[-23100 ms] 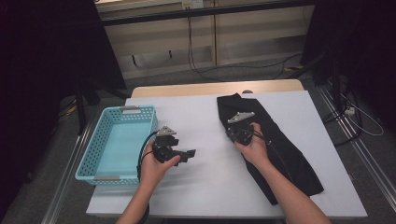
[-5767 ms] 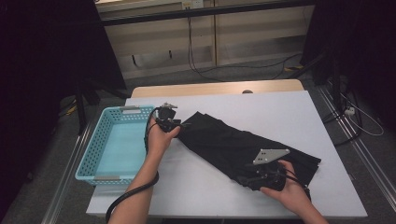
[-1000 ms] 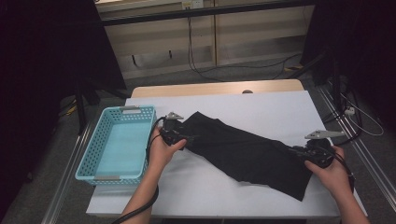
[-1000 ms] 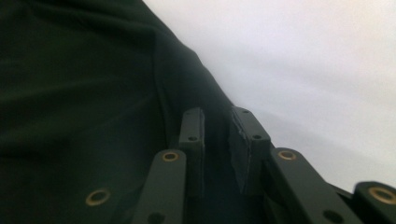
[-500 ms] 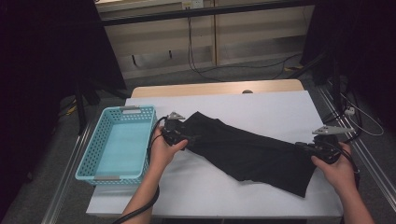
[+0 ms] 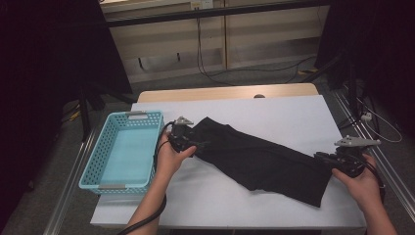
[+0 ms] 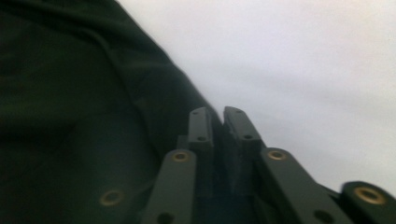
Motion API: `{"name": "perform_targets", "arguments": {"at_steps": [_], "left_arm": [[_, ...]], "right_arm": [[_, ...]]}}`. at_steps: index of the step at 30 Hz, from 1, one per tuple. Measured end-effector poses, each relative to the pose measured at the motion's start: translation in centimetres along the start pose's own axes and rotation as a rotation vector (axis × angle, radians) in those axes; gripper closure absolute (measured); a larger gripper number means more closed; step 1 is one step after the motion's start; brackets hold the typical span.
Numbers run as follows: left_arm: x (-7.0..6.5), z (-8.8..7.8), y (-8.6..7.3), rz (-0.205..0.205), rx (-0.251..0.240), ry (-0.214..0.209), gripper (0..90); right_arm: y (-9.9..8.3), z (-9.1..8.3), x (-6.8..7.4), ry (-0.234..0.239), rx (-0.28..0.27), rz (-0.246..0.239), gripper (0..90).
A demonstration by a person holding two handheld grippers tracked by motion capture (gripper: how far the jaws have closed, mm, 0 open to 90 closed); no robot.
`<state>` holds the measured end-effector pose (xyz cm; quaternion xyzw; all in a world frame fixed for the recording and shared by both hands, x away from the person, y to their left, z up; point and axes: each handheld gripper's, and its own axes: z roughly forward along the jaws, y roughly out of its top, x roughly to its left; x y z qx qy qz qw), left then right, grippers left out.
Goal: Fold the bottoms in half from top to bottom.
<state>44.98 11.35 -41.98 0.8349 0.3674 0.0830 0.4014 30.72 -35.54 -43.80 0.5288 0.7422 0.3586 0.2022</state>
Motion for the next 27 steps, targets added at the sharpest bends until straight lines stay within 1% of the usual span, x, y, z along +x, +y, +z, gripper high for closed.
{"name": "perform_targets", "arguments": {"at_steps": [1,2,4,6,7,8,9,10,11,12,13,15,16,17,18,19,20,22,24,26,27], "left_arm": [[0.0,0.0,0.0,0.0,-0.001,0.004,19.7],[-0.1,0.0,0.0,-0.002,0.001,-0.003,19.6],[-0.1,0.1,0.0,0.0,0.002,-0.004,19.5],[-0.1,0.1,0.0,0.0,0.002,-0.006,19.5],[-0.1,0.1,0.0,0.006,0.011,-0.007,19.5],[-0.1,0.1,0.0,0.006,0.012,-0.006,19.5],[-0.1,0.2,-0.1,0.006,0.007,-0.005,19.5],[-0.1,0.2,-0.1,0.006,0.009,-0.006,19.5],[-0.1,0.2,-0.1,0.004,0.007,-0.006,19.5],[-0.1,0.2,0.0,0.001,0.006,-0.006,19.5],[-0.1,0.1,0.0,0.002,0.006,-0.005,19.5],[-0.2,0.1,0.0,0.003,-0.001,-0.004,19.5],[-0.1,0.0,0.1,0.007,0.006,-0.008,19.5],[-0.2,0.0,0.1,0.004,0.002,-0.009,19.5],[-0.2,0.0,0.1,0.005,-0.001,-0.005,19.5],[-0.2,0.0,0.1,0.003,0.0,-0.012,19.5],[-0.3,0.0,0.1,0.003,0.0,-0.012,19.5],[-0.3,0.1,0.1,0.007,0.001,-0.01,19.5],[-0.3,0.1,0.1,0.007,0.002,-0.01,19.5],[-0.3,0.1,0.1,0.006,0.001,-0.012,19.5],[-0.2,0.1,0.1,0.01,0.004,-0.013,19.5]], "right_arm": [[-0.1,0.1,0.1,-0.006,0.005,-0.001,76.9],[-0.2,0.2,0.1,-0.01,0.014,-0.006,76.5],[-0.5,0.7,0.2,-0.019,0.046,-0.012,74.5],[-0.7,1.1,0.1,-0.039,0.069,-0.021,74.9],[-0.8,1.3,0.0,-0.041,0.074,-0.014,75.8],[-0.8,1.4,-0.2,-0.037,0.069,0.005,80.6],[-0.8,1.5,-0.2,-0.027,0.071,0.024,82.8],[-0.7,1.5,-0.3,-0.024,0.074,0.039,83.2],[-0.7,1.7,-0.3,-0.026,0.074,0.035,86.2],[-0.6,1.8,-0.3,-0.015,0.074,0.035,88.4],[-0.5,1.9,-0.3,-0.01,0.076,0.043,88.9],[-0.4,1.7,-0.4,0.001,0.072,0.059,90.0],[-0.3,1.6,-0.5,-0.001,0.064,0.056,90.0],[-0.3,1.5,-0.6,-0.002,0.057,0.058,89.9],[-0.2,1.2,-0.7,0.014,0.039,0.061,90.0],[-0.2,1.1,-0.7,0.019,0.024,0.062,90.0],[-0.1,0.9,-0.8,0.007,0.012,0.057,90.0],[0.1,0.8,-1.0,0.012,-0.001,0.067,90.0],[0.2,0.9,-1.0,0.0,0.01,0.059,90.0],[0.3,1.1,-1.0,0.005,0.007,0.056,90.0],[0.4,1.2,-1.0,-0.007,0.005,0.049,90.0]]}}
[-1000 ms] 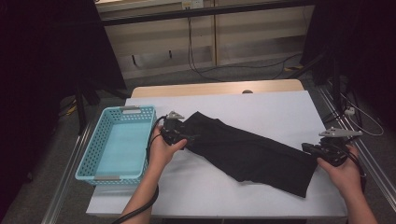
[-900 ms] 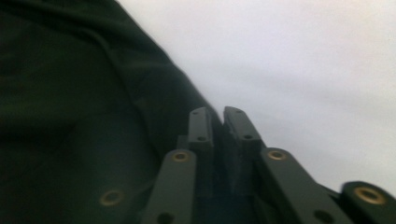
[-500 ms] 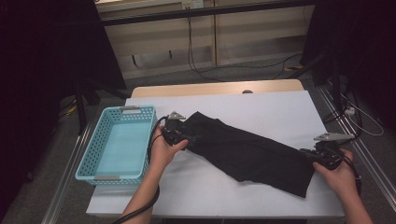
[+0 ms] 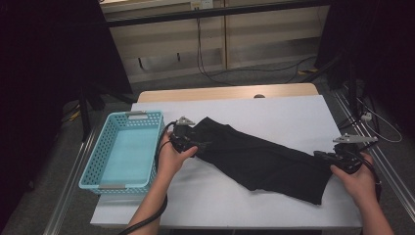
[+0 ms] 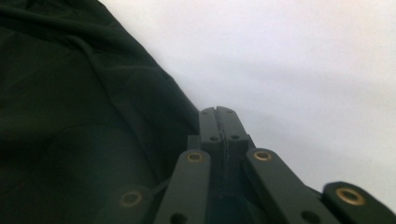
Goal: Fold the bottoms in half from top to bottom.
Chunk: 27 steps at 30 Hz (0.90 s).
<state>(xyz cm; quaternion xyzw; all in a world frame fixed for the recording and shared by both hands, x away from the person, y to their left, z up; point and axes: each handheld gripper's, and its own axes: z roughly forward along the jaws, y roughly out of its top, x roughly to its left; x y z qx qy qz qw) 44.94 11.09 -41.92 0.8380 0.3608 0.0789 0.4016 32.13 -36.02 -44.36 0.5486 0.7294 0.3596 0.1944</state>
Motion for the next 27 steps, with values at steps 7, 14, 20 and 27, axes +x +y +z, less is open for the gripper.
{"name": "perform_targets", "arguments": {"at_steps": [7,14,20,27], "left_arm": [[0.1,-0.1,0.0,0.002,-0.01,0.011,19.4],[0.0,-0.2,0.1,0.001,-0.005,0.001,18.6],[-0.3,0.0,0.0,0.006,0.002,-0.009,17.9],[-0.4,0.1,0.0,0.005,0.0,-0.005,17.8]], "right_arm": [[0.0,-0.4,0.0,-0.09,0.008,-0.046,89.8],[0.2,-0.2,3.9,0.056,-0.011,-0.123,75.9],[0.1,1.9,6.5,0.12,0.027,-0.215,68.5],[0.2,3.0,5.8,0.042,0.055,-0.235,75.1]]}}
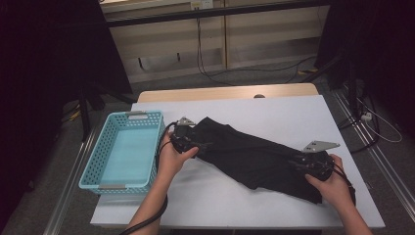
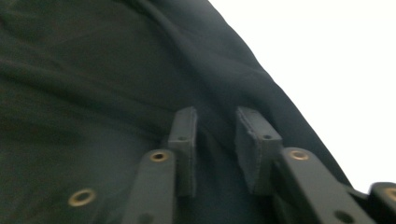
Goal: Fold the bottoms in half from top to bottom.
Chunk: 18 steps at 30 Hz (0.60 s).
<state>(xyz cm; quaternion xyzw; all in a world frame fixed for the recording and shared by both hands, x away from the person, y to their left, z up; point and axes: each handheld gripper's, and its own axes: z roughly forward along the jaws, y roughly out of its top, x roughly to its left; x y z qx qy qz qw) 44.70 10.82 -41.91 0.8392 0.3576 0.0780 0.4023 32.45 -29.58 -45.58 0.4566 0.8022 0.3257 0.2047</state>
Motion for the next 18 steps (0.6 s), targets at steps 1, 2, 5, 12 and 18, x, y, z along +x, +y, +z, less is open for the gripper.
{"name": "perform_targets", "arguments": {"at_steps": [1,2,5,12,18], "left_arm": [[0.0,0.0,0.0,-0.001,-0.001,0.001,17.8],[0.0,0.0,0.0,-0.002,0.0,0.0,17.8],[0.0,-0.1,0.0,0.001,0.002,-0.001,17.8],[0.1,-0.1,-0.1,0.004,0.01,-0.001,17.8],[0.1,-0.1,-0.1,-0.009,0.0,-0.005,17.7]], "right_arm": [[0.0,0.0,-0.1,0.025,0.003,0.015,80.2],[-0.1,0.0,-0.3,0.045,0.004,0.031,83.8],[-0.1,-0.4,-0.4,0.065,0.014,0.052,87.9],[-0.7,-1.7,-0.1,0.121,0.029,0.057,84.8],[-0.3,-2.1,-0.9,0.052,-0.058,0.099,72.0]]}}
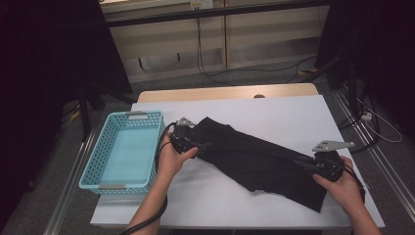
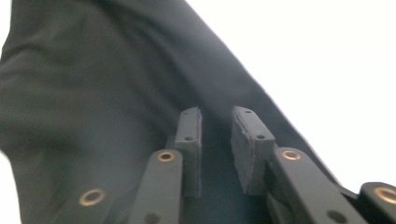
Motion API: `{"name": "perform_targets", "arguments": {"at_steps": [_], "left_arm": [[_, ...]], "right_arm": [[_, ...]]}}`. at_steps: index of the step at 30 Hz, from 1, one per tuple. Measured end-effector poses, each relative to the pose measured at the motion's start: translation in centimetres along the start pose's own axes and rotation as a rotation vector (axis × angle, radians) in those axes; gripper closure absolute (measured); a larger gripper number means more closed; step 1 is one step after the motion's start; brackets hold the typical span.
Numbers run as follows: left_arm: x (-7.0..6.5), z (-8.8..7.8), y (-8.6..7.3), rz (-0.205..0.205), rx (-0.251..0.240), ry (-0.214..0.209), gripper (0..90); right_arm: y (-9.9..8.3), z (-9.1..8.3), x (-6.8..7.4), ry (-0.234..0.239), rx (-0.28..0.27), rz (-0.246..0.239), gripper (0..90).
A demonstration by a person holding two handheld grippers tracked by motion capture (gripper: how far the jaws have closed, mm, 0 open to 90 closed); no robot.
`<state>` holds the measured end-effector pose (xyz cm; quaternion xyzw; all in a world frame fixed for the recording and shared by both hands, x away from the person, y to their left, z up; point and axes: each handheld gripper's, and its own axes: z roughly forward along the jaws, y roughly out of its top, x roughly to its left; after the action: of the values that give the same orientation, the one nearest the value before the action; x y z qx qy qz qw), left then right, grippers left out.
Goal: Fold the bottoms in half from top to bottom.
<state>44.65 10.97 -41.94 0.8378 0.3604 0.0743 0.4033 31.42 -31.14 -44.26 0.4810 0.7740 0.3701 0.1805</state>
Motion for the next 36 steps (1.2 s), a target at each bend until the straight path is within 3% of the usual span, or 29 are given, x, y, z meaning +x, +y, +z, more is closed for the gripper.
{"name": "perform_targets", "arguments": {"at_steps": [2,6,10,16,18,19,24,26,28,32,34,36], "left_arm": [[0.0,0.1,0.0,0.003,0.002,0.004,17.7],[0.0,0.1,-0.1,-0.001,0.003,0.003,17.7],[0.0,0.1,-0.1,0.003,0.009,-0.001,17.7],[0.1,0.2,-0.2,-0.003,0.011,0.007,17.7],[0.1,0.2,-0.2,0.001,0.008,0.008,17.7],[0.1,0.2,-0.2,0.001,0.008,0.009,17.7],[0.2,0.2,-0.1,0.003,0.008,0.009,17.7],[0.2,0.2,-0.2,-0.003,0.008,0.011,17.7],[0.2,0.0,-0.1,0.002,0.012,0.007,17.7],[0.1,-0.2,0.0,0.004,0.001,0.007,17.7],[0.1,-0.1,-0.1,0.004,0.004,0.007,17.7],[0.0,-0.1,-0.1,0.005,0.005,0.009,17.7]], "right_arm": [[0.2,0.2,-0.3,-0.021,-0.01,0.012,70.5],[0.2,1.6,-0.8,-0.042,0.058,0.012,72.0],[0.2,1.9,-1.0,-0.064,0.071,0.006,74.6],[0.2,2.2,-1.4,-0.021,0.059,0.035,87.4],[0.3,2.0,-1.8,-0.038,0.047,0.039,88.9],[0.3,1.8,-2.1,-0.032,0.033,0.066,88.9],[0.5,0.6,-3.0,-0.046,-0.049,0.103,87.1],[0.4,0.2,-3.3,-0.11,-0.048,0.102,84.1],[0.2,0.0,-3.4,-0.097,-0.052,0.115,82.8],[-0.2,-0.6,-3.0,-0.094,-0.034,0.091,78.0],[-0.6,-1.0,-3.0,-0.12,-0.023,0.07,75.8],[-1.0,-1.4,-3.4,-0.126,-0.013,0.085,74.2]]}}
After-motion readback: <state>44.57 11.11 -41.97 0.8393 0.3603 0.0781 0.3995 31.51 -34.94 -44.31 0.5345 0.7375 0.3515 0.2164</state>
